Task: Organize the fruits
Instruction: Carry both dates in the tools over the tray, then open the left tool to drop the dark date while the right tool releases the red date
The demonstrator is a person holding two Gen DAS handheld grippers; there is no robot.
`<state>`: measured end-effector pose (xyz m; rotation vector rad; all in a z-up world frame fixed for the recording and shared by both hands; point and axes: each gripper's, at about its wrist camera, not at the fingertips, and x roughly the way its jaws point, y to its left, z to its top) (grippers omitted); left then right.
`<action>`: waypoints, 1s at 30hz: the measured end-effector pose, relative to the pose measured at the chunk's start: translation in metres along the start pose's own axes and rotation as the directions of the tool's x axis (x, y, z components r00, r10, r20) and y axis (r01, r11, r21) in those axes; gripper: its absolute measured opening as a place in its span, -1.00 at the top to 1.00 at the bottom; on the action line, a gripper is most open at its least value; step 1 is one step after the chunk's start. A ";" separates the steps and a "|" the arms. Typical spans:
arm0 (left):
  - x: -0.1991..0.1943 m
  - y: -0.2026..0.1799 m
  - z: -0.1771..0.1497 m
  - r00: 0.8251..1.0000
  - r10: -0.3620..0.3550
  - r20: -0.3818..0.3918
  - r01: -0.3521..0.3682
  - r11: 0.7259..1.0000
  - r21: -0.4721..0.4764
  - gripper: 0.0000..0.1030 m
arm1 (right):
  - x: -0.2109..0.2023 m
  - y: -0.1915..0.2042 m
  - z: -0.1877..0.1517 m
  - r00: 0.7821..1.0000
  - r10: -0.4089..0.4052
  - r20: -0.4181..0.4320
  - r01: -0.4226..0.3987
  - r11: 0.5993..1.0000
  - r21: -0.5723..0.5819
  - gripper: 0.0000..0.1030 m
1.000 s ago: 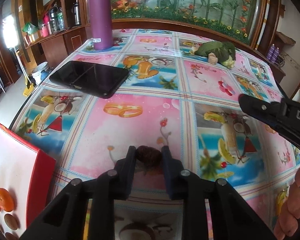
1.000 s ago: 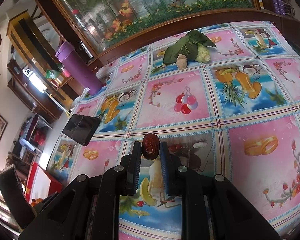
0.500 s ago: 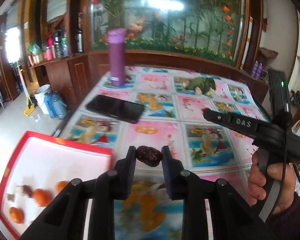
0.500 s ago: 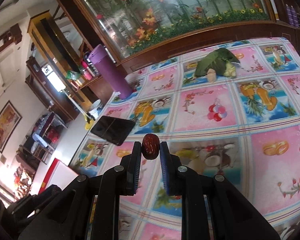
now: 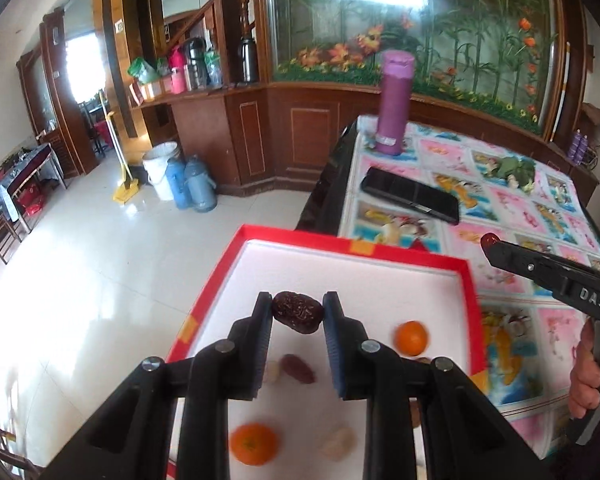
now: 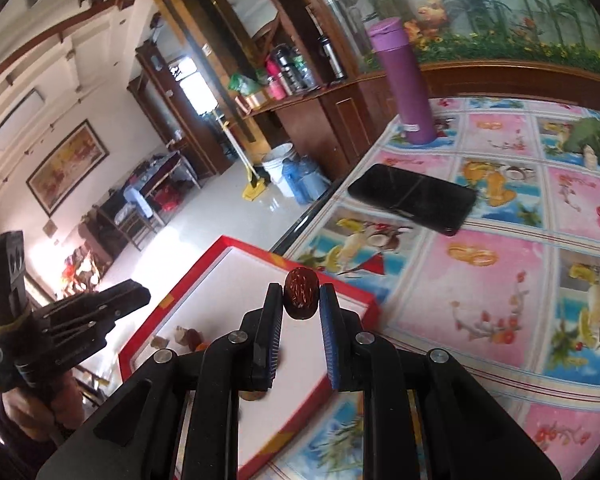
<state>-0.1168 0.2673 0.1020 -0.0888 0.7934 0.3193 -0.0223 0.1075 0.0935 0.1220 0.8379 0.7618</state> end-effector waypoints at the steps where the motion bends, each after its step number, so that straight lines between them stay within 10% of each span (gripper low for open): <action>1: 0.008 0.004 -0.001 1.000 -0.001 -0.023 0.001 1.000 0.006 0.46 | 0.010 0.009 0.002 1.000 0.003 -0.027 -0.003 1.000 -0.018 0.66; 30: 0.079 0.029 -0.001 0.980 0.004 -0.197 0.010 0.998 0.068 0.46 | 0.113 0.045 -0.003 0.958 -0.115 -0.264 0.091 0.991 -0.099 0.66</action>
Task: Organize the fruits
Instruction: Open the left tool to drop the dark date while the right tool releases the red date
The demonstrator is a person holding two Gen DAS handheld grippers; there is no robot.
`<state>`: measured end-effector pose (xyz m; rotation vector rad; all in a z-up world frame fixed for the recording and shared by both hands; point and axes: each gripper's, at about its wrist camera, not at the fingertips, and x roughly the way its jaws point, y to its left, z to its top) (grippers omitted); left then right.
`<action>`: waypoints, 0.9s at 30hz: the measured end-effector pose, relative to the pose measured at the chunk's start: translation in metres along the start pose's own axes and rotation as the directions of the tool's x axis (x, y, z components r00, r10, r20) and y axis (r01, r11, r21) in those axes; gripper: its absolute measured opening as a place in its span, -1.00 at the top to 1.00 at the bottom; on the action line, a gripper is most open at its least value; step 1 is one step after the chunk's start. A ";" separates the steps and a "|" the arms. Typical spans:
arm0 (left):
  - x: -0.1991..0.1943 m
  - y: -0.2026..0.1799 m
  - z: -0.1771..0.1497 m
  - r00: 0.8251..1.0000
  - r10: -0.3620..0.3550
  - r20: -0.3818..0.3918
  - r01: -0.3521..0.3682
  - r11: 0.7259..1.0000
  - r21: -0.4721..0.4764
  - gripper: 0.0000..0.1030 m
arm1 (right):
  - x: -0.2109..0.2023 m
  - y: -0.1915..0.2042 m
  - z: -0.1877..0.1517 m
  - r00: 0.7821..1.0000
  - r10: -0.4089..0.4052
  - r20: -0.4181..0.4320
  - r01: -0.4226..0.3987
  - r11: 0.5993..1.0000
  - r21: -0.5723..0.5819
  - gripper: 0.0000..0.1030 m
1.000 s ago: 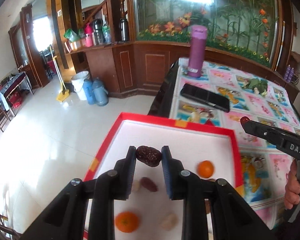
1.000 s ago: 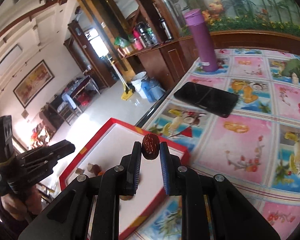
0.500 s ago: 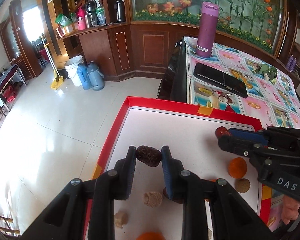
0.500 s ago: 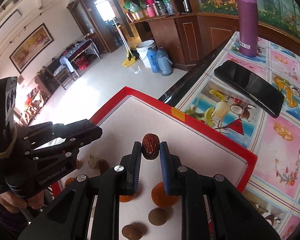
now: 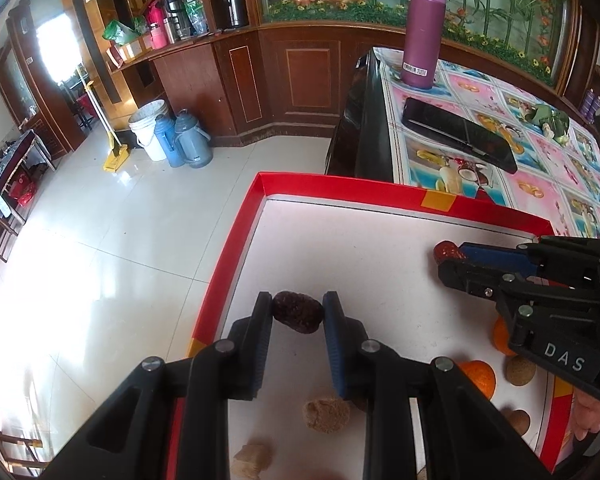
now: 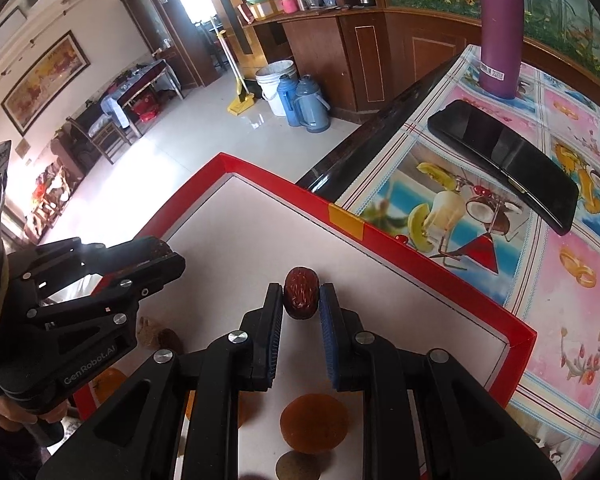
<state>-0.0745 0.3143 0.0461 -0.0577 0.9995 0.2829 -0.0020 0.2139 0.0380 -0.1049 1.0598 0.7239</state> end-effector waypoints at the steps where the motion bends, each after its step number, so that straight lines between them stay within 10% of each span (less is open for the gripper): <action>1: 0.002 -0.001 0.001 1.000 0.000 -0.004 0.000 1.000 0.004 0.46 | 0.001 -0.001 0.000 1.000 0.000 -0.001 0.000 1.000 0.002 0.66; 13: 0.016 -0.003 0.002 0.999 0.015 -0.045 -0.015 1.000 -0.009 0.44 | 0.008 -0.003 0.004 1.000 -0.012 -0.018 0.011 1.000 -0.013 0.65; 27: -0.017 0.001 -0.006 0.996 0.083 0.037 -0.079 0.993 -0.082 -0.06 | -0.020 -0.005 -0.001 0.998 0.021 0.056 -0.022 1.000 0.021 0.54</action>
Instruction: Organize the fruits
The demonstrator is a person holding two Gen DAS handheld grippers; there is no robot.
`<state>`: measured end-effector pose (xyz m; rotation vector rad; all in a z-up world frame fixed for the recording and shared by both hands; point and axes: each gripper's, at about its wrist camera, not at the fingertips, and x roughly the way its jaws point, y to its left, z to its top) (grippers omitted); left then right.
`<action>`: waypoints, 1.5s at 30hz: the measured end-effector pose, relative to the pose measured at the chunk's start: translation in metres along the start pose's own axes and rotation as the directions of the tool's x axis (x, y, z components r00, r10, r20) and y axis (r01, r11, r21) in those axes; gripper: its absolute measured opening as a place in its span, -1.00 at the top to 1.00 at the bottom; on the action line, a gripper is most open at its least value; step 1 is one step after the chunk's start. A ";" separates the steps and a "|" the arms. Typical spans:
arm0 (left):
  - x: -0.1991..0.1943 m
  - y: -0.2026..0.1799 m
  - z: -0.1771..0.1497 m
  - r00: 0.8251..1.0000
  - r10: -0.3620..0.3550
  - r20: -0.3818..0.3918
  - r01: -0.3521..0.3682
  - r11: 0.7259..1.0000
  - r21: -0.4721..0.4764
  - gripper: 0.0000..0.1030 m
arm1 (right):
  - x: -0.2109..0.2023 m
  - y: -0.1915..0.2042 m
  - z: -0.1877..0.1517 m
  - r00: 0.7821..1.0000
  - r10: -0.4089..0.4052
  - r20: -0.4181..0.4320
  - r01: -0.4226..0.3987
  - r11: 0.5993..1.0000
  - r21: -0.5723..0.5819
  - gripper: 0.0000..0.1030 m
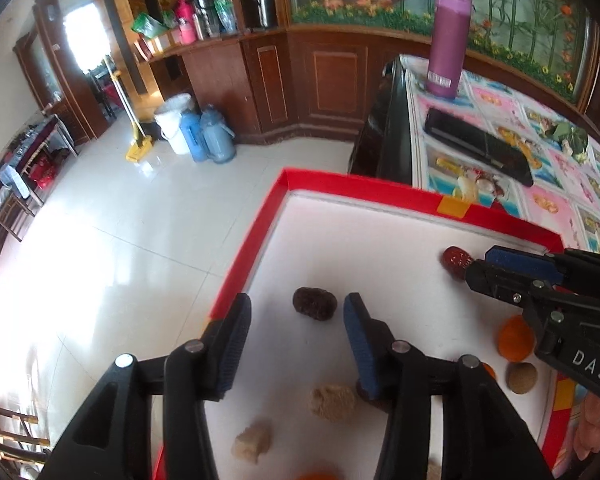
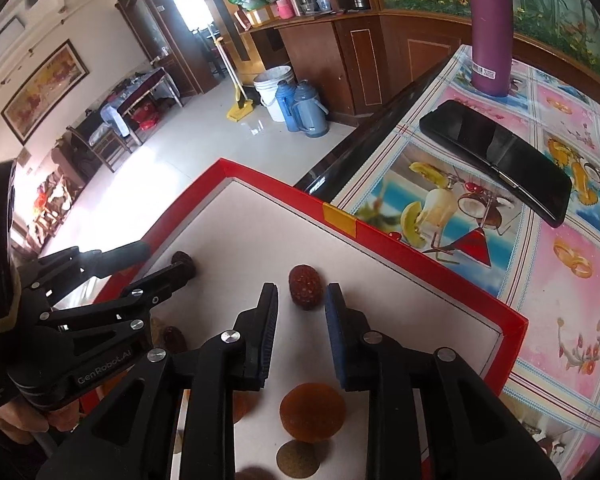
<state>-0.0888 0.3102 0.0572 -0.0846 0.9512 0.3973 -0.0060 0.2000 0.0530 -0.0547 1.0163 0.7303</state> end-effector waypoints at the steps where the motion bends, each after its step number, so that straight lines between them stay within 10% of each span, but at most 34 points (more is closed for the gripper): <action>1: -0.010 0.000 -0.002 0.999 0.008 0.031 -0.008 1.000 -0.004 -0.15 | -0.007 0.002 -0.001 1.000 0.006 0.015 -0.006 1.000 -0.001 0.54; 19: -0.182 -0.028 -0.064 0.907 0.093 0.412 -0.095 0.995 -0.016 -0.75 | -0.139 0.054 -0.059 0.967 -0.007 0.253 0.026 0.997 -0.072 0.43; 31: -0.264 -0.052 -0.131 0.822 0.103 0.559 -0.096 0.995 -0.043 -1.00 | -0.237 0.069 -0.145 0.882 -0.079 0.464 0.114 0.992 -0.047 0.17; 34: -0.273 -0.052 -0.150 0.819 0.114 0.562 -0.094 0.993 -0.064 -1.00 | -0.251 0.069 -0.174 0.830 -0.125 0.544 0.148 0.989 0.002 -0.55; 38: -0.279 -0.049 -0.168 0.805 0.112 0.583 -0.092 0.994 -0.064 -1.00 | -0.268 0.071 -0.197 0.787 -0.133 0.602 0.148 0.989 0.025 -0.55; 45: -0.269 -0.035 -0.177 0.830 0.160 0.534 -0.108 0.986 -0.126 -1.00 | -0.258 0.071 -0.221 0.744 -0.132 0.655 0.128 0.990 0.053 -0.71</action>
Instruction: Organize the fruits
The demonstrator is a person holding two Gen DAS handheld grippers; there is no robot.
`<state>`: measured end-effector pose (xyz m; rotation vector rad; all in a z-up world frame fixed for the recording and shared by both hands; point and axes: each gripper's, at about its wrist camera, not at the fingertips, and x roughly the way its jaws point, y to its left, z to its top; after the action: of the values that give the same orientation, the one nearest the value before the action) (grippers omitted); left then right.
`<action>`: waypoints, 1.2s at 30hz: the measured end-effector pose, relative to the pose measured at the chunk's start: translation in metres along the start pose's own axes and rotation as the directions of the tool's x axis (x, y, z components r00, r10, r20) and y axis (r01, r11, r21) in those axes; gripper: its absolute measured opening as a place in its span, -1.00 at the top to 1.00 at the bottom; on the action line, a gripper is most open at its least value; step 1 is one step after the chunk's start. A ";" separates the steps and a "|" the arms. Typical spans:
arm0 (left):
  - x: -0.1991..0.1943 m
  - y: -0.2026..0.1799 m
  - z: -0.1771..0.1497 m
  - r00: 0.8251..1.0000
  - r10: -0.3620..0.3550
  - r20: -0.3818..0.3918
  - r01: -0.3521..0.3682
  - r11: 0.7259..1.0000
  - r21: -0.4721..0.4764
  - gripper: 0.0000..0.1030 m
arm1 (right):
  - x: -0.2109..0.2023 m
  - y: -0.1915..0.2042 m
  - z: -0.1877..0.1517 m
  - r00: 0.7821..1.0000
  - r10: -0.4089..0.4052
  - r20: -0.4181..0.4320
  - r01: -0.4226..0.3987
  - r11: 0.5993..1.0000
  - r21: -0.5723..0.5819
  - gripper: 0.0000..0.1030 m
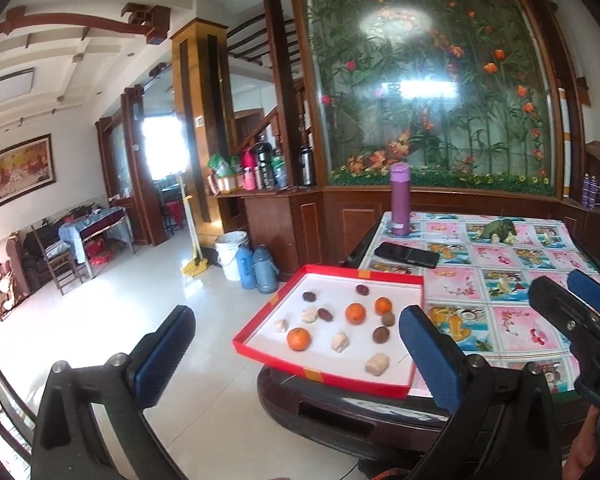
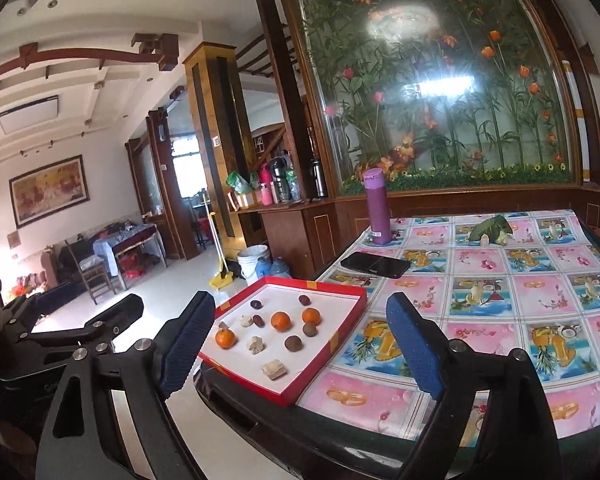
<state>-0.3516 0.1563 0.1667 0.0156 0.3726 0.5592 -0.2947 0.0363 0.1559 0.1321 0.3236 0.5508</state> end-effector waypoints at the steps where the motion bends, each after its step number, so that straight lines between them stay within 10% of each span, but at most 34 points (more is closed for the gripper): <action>1: 0.003 0.003 -0.001 1.000 0.010 -0.004 -0.010 1.000 -0.004 -1.00 | 0.003 0.002 -0.004 1.000 0.002 0.000 -0.002 1.000 -0.001 -0.71; 36: 0.045 0.037 -0.029 0.994 -0.033 -0.100 0.030 0.999 -0.037 -1.00 | 0.021 0.037 -0.028 0.997 0.000 -0.081 -0.003 0.999 -0.047 -0.72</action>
<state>-0.3456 0.2091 0.1287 -0.0528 0.4606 0.5365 -0.3055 0.0794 0.1314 0.0643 0.3890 0.5658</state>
